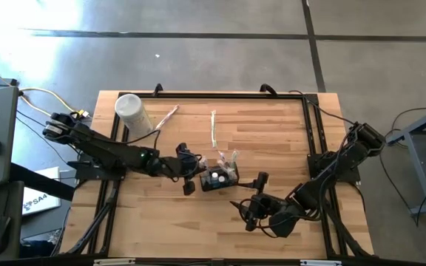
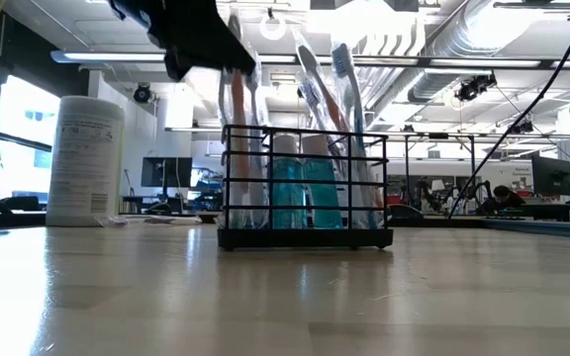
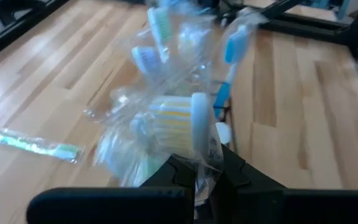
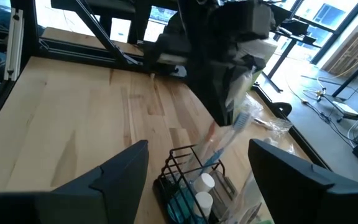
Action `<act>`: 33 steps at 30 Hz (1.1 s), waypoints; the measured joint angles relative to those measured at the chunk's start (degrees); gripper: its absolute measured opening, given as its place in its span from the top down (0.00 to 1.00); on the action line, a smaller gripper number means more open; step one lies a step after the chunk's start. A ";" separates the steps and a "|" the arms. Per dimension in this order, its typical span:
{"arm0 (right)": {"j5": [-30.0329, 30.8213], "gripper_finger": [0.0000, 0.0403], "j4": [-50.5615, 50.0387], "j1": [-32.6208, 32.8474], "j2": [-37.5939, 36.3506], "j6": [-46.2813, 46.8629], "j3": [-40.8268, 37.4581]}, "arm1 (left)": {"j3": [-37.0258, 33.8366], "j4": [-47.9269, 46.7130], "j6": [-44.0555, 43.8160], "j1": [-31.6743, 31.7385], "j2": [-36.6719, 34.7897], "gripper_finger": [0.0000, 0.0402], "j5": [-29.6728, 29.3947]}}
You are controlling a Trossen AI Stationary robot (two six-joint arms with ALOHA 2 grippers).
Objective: Pick & Place toothbrushing station
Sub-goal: Put the orange toothbrush into the black wire organizer
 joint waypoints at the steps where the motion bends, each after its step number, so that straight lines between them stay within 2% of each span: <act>1: -0.01 0.33 -0.02 0.00 0.00 0.18 0.00 | 0.00 -0.19 -0.14 0.40 0.35 0.97 0.18; 8: -0.01 0.33 -0.04 0.00 0.00 0.39 0.00 | 0.04 -0.12 -0.87 2.60 3.86 0.95 2.60; 15: -1.26 0.33 -0.15 0.00 0.00 0.39 0.00 | 0.00 -0.28 -1.40 2.55 4.37 0.78 2.46; 21: -1.32 0.33 -0.25 0.00 0.00 0.40 0.00 | 0.02 -0.26 -2.28 2.55 4.22 0.67 3.70; 24: -1.32 0.33 -0.41 0.00 0.00 0.39 0.00 | 1.78 -2.93 -4.31 2.51 4.17 0.66 5.63; 33: -1.32 0.33 -0.52 0.00 0.00 0.39 0.00 | 7.96 -9.05 -1.50 -0.51 4.20 0.65 4.24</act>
